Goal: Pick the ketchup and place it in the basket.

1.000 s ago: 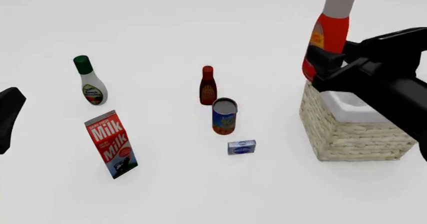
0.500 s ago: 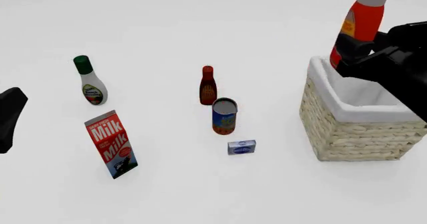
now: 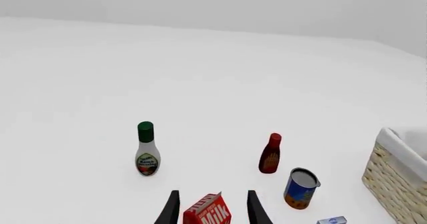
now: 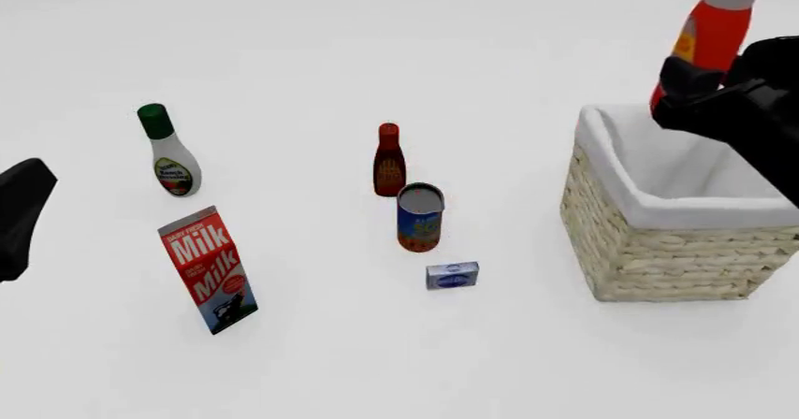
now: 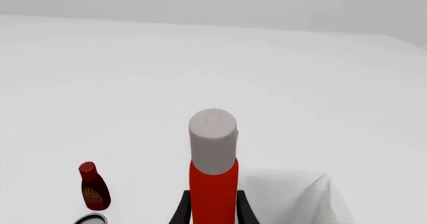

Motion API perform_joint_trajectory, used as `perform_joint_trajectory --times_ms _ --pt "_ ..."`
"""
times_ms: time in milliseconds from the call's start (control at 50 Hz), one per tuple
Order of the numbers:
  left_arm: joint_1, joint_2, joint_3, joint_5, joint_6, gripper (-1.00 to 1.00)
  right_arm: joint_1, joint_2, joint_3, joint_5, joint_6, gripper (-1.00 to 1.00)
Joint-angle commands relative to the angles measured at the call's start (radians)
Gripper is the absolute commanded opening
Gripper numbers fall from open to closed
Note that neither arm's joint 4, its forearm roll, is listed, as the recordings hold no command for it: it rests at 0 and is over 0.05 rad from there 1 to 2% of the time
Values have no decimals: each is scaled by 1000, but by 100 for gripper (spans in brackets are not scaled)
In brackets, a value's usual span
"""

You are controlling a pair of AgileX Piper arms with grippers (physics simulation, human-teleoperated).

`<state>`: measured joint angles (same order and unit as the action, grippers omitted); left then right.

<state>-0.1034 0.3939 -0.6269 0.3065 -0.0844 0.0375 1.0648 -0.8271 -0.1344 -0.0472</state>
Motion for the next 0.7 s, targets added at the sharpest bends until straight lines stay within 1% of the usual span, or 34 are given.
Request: perform_joint_trajectory --times_ms 20,280,440,700 --pt "-2 8 -3 -5 1 100 -47 42 -14 -32 20 -100" --pt "-1 11 7 -11 5 100 -81 98 -6 -86 40 -100" --pt "0 17 15 -21 5 100 -120 144 11 -132 60 -100" --pt "-2 24 16 -27 5 100 -156 201 28 -174 63 -100"
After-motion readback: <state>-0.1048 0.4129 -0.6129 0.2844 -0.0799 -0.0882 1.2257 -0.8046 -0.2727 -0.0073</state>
